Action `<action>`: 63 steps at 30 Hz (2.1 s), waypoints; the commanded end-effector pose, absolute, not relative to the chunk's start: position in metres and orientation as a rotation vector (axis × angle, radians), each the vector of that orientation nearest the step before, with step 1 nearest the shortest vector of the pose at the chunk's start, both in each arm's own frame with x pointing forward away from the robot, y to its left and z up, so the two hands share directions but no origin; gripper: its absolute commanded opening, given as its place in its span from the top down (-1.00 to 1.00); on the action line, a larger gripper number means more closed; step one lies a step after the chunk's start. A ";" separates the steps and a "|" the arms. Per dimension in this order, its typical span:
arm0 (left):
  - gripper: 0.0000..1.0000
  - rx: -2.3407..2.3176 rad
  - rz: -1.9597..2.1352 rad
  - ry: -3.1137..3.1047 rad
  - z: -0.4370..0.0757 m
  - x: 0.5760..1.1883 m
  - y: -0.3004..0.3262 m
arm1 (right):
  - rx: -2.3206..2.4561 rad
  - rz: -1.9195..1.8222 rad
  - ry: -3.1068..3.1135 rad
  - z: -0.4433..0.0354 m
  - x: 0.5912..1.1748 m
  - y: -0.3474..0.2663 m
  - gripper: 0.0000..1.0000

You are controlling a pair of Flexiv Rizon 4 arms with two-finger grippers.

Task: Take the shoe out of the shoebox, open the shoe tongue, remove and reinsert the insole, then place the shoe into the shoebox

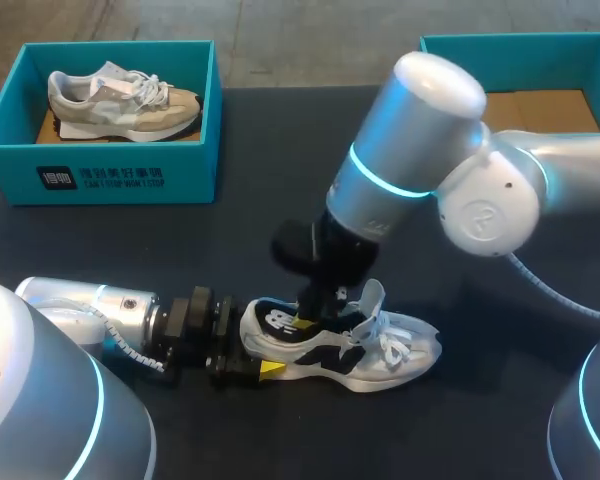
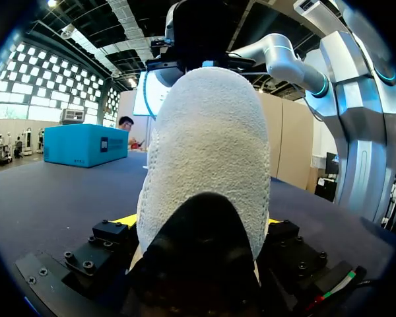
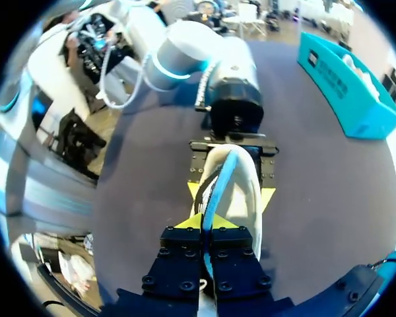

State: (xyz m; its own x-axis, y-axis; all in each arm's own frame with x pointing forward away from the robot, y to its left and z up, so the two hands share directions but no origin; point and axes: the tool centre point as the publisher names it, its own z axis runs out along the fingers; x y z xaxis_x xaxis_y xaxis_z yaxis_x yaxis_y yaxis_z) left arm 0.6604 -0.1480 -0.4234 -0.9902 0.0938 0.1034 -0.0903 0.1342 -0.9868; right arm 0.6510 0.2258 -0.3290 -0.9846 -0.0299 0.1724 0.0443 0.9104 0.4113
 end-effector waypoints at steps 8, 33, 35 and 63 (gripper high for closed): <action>1.00 0.000 1.979 -2.259 -0.428 0.659 -0.148 | 0.229 -0.670 -2.846 -0.319 0.655 0.229 1.00; 1.00 0.000 1.979 -2.259 -0.428 0.659 -0.148 | 0.437 -0.470 -2.734 -0.329 0.661 0.263 0.37; 1.00 0.000 1.979 -2.259 -0.428 0.659 -0.148 | 0.427 -0.468 -2.737 -0.327 0.660 0.261 0.38; 1.00 0.000 1.979 -2.259 -0.428 0.659 -0.148 | 0.183 -0.651 -2.800 -0.337 0.653 0.231 0.45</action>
State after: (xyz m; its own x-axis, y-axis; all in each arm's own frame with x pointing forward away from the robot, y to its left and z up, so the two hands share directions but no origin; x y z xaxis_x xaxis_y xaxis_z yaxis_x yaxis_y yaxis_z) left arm 0.6603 -0.1481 -0.4235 -0.9902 0.0938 0.1033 -0.0902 0.1344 -0.9868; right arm 0.6559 0.2365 -0.3321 -0.9564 -0.1814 0.2291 -0.0711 0.9049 0.4196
